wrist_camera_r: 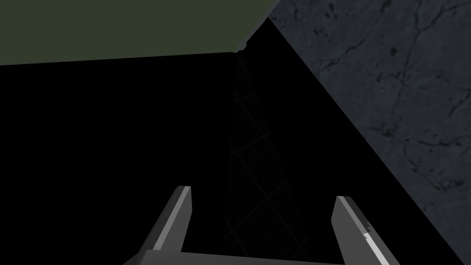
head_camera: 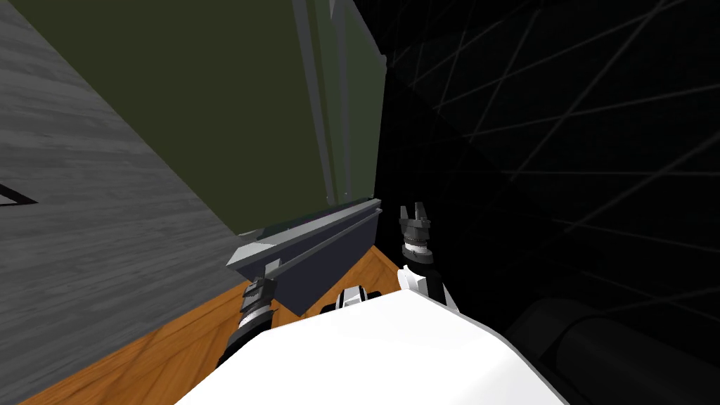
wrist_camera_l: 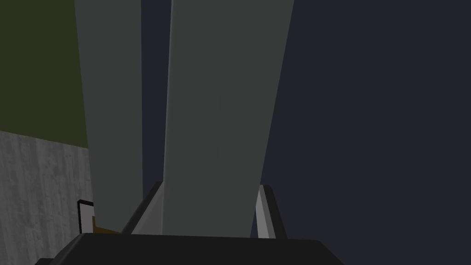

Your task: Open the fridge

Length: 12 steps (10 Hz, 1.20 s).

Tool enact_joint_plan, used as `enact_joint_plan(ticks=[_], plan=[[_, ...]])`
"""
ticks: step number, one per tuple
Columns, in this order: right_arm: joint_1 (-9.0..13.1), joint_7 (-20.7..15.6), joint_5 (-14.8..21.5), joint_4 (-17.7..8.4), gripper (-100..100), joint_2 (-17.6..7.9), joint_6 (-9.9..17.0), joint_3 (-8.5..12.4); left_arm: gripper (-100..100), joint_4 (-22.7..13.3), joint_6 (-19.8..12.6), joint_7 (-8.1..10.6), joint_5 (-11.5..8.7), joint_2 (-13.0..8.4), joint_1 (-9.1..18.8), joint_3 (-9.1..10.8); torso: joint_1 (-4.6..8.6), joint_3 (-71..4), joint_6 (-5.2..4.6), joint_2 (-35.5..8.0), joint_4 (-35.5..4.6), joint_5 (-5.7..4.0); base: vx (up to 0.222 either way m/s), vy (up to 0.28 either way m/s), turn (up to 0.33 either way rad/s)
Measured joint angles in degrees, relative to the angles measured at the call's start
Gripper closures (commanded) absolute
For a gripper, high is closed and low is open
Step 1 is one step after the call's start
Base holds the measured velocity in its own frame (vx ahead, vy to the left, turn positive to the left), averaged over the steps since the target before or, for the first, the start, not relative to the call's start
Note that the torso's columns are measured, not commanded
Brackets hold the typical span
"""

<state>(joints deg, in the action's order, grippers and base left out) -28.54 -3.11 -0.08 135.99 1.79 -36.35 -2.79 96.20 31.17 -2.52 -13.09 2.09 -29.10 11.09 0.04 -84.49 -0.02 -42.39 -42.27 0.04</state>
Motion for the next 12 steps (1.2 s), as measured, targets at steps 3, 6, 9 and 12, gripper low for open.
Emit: enact_joint_plan(ticks=[3, 6, 9, 12], plan=[[0.0, 0.0, 0.0, 0.0, 0, 0.0, 0.0, 0.0, 100, 0.3, -0.1, 0.08, 0.0, 0.1, -0.9, -0.36, -0.15, -0.2, -0.05, 0.4, 0.0, -0.07, -0.101, -0.080, 0.013], [0.0, 0.0, 0.0, 0.0, 0, 0.0, 0.0, 0.0, 100, 1.0, 0.3, 0.19, 0.1, 0.0, -1.6, -0.76, 0.03, 0.0, -0.04, 0.1, 0.0, 0.01, -0.155, -0.100, 0.009], [0.0, 0.0, 0.0, 0.0, 0, 0.0, 0.0, 0.0, 100, 1.1, 0.5, 0.26, 0.1, 0.1, -2.4, -1.17, -0.18, -0.2, -0.04, 0.4, 0.0, -0.06, -0.129, -0.079, 0.008], [0.0, 0.0, 0.0, 0.0, 0, 0.0, 0.0, 0.0, 100, 1.7, 1.0, 0.35, 0.2, 0.0, -3.2, -1.70, -0.01, 0.0, 0.00, 0.0, 0.0, 0.03, -0.172, -0.096, 0.006]])
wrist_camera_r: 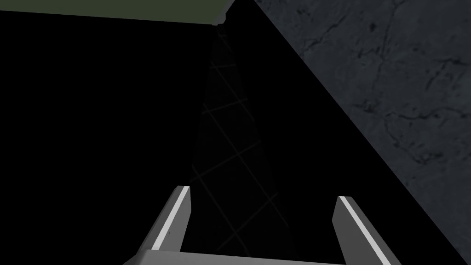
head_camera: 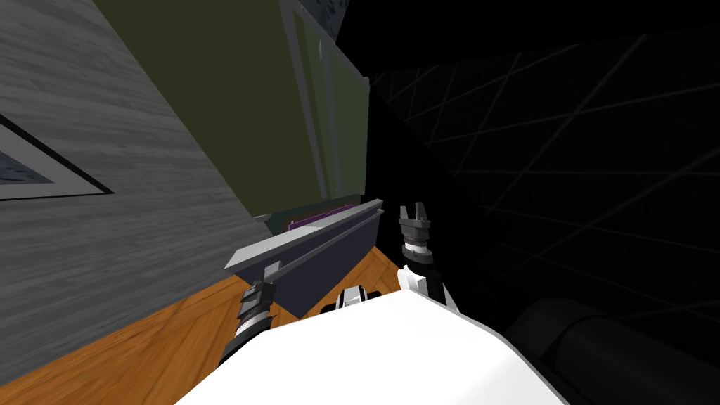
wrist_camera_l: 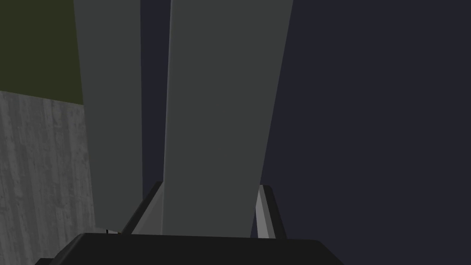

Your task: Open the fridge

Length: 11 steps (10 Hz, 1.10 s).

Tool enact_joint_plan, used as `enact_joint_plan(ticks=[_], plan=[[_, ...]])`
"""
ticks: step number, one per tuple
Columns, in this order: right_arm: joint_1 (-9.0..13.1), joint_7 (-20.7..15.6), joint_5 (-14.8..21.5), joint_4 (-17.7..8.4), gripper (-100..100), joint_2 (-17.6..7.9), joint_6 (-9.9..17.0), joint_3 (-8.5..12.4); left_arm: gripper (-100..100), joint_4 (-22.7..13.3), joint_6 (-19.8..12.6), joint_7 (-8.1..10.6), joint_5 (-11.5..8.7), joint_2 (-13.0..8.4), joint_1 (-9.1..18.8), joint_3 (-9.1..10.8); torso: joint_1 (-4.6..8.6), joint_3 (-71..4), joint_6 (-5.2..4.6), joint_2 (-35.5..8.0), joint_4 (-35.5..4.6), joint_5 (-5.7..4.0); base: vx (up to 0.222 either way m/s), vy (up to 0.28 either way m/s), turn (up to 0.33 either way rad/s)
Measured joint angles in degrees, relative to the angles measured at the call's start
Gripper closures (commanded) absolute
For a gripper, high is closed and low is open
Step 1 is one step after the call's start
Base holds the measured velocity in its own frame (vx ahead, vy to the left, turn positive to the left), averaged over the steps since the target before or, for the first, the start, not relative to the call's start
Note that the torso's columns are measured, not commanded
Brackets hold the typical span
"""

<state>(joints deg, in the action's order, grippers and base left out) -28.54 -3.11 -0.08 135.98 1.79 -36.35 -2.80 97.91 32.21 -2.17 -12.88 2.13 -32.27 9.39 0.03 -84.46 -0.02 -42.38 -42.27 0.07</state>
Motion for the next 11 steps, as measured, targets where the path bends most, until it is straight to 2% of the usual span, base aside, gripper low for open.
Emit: enact_joint_plan(ticks=[1, 3, 9, 11], plan=[[0.0, 0.0, 0.0, 0.0, 0, 0.0, 0.0, 0.0, -100, 0.2, 0.1, 0.04, 0.0, 0.0, -0.4, -0.21, -0.02, -0.1, -0.01, 0.1, 0.0, -0.02, -0.068, -0.057, -0.012], [0.0, 0.0, 0.0, 0.0, 0, 0.0, 0.0, 0.0, -100, 2.5, -1.2, -0.12, -0.2, 0.4, -1.9, -0.36, -0.27, -0.4, -0.01, 0.6, 0.0, -0.11, 0.031, 0.009, -0.025], [0.0, 0.0, 0.0, 0.0, 0, 0.0, 0.0, 0.0, -100, 11.9, -7.0, -0.14, -1.7, 0.6, -7.2, -0.09, 0.32, 0.0, 0.06, -0.3, -0.3, -0.43, 0.026, -0.002, -0.021], [0.0, 0.0, 0.0, 0.0, 0, 0.0, 0.0, 0.0, -100, 13.0, -7.9, -0.05, -2.0, 0.4, -7.9, 0.09, 0.41, 0.0, 0.09, -0.4, -0.4, -0.55, 0.007, -0.004, -0.013]])
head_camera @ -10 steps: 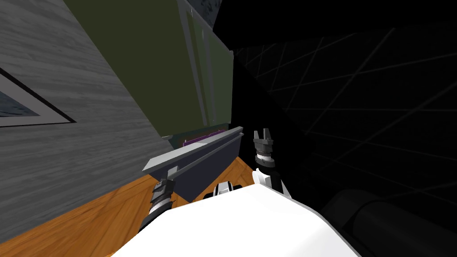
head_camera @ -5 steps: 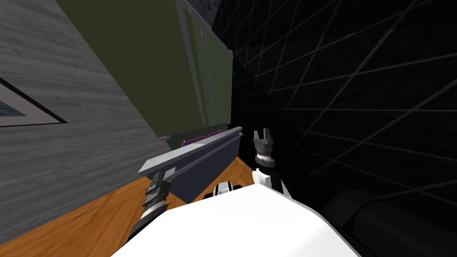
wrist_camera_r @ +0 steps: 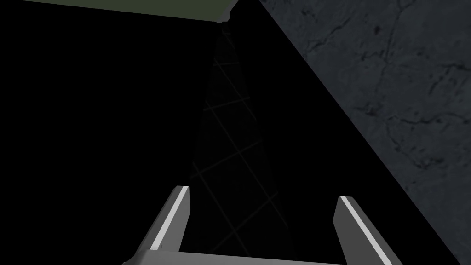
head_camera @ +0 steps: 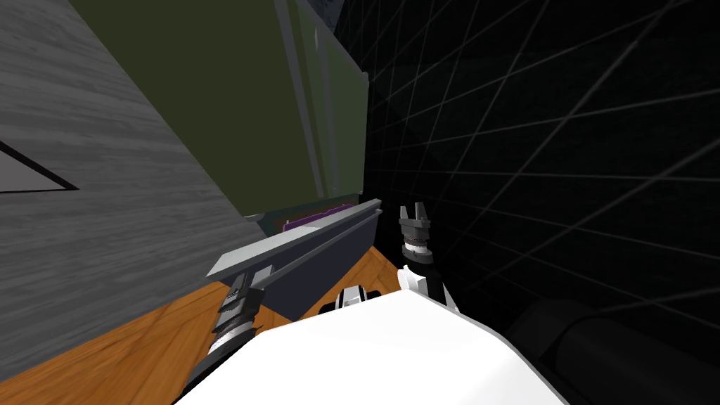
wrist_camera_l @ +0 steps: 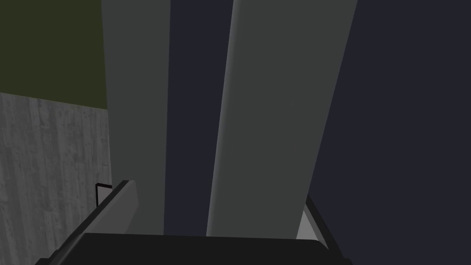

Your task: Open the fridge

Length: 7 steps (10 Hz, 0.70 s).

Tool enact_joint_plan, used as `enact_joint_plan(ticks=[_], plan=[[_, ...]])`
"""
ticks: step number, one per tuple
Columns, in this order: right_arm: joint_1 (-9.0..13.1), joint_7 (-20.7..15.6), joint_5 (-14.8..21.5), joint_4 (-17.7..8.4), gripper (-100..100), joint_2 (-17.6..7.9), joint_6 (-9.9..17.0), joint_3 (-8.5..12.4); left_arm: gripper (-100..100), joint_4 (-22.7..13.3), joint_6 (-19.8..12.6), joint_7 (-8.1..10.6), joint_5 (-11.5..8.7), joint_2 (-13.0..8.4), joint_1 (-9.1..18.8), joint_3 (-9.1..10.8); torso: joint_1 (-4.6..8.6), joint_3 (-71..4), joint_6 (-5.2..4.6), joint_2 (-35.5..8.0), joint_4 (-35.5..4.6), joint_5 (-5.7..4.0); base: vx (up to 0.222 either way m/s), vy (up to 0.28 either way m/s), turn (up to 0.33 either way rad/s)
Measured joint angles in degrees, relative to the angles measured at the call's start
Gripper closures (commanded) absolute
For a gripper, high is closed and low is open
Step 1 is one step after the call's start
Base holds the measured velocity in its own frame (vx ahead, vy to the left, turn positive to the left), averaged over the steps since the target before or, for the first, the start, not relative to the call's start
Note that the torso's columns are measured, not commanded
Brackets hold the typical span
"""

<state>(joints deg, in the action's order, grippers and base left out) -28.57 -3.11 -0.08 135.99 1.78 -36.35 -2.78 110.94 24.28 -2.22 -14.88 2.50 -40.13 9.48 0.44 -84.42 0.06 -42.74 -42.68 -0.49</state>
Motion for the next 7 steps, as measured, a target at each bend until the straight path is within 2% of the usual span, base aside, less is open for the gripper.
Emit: enact_joint_plan(ticks=[4, 5, 7], plan=[[0.0, 0.0, 0.0, 0.0, 0, 0.0, 0.0, 0.0, -100, 2.4, -1.4, 0.17, -0.4, 0.0, -1.8, -0.08, 0.17, 0.0, 0.06, -0.2, -0.2, -0.22, 0.007, -0.001, -0.006], [0.0, 0.0, 0.0, 0.0, 0, 0.0, 0.0, 0.0, 0, 2.2, -1.6, 0.17, -0.4, 0.0, -1.9, -0.14, 0.09, 0.0, 0.02, -0.1, 0.0, -0.04, 0.000, 0.000, 0.000], [0.0, 0.0, 0.0, 0.0, 0, 0.0, 0.0, 0.0, 0, 1.7, -2.0, 0.14, -0.4, 0.0, -2.1, -0.25, -0.19, -0.1, -0.03, 0.2, 0.2, 0.20, 0.000, 0.000, 0.000]])
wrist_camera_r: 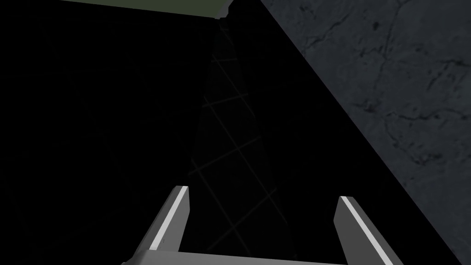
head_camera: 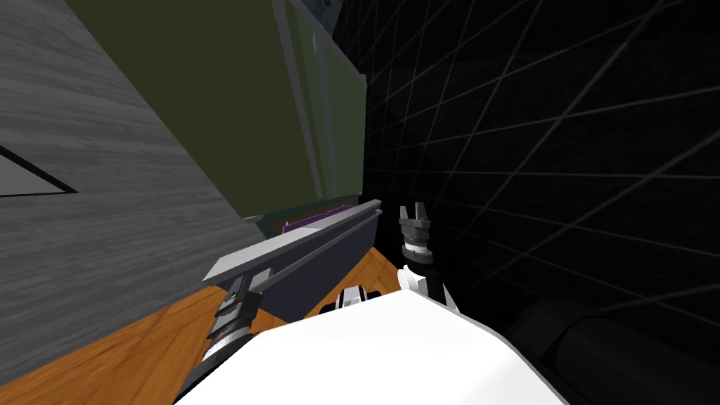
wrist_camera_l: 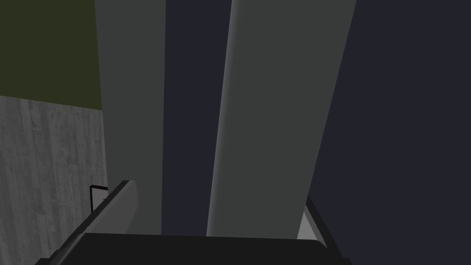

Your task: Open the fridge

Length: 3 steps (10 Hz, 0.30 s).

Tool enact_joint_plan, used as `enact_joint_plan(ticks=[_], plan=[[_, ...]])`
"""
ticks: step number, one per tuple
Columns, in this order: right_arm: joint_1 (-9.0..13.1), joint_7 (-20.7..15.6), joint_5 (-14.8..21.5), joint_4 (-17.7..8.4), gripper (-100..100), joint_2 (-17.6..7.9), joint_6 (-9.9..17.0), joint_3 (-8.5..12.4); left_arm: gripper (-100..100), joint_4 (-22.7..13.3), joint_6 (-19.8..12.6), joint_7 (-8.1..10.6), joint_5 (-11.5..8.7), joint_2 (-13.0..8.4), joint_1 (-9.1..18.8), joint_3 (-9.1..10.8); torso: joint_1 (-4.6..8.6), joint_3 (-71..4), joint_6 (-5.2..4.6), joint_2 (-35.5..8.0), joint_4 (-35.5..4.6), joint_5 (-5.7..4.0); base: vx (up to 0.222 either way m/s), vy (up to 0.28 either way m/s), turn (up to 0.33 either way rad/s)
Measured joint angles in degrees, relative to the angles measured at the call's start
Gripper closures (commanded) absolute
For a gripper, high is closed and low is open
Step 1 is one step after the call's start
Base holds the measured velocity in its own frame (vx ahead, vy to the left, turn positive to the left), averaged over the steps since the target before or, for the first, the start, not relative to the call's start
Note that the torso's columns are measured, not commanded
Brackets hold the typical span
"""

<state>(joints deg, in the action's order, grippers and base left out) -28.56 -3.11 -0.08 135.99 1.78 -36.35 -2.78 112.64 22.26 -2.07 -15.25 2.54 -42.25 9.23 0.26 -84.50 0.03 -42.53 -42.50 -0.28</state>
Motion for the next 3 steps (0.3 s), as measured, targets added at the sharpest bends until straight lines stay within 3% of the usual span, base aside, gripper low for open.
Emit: enact_joint_plan(ticks=[3], plan=[[0.0, 0.0, 0.0, 0.0, 0, 0.0, 0.0, 0.0, 0, -0.3, -0.3, -0.02, 0.0, 0.0, -0.2, -0.07, -0.18, -0.1, -0.03, 0.2, 0.2, 0.19, 0.000, 0.000, 0.000]])
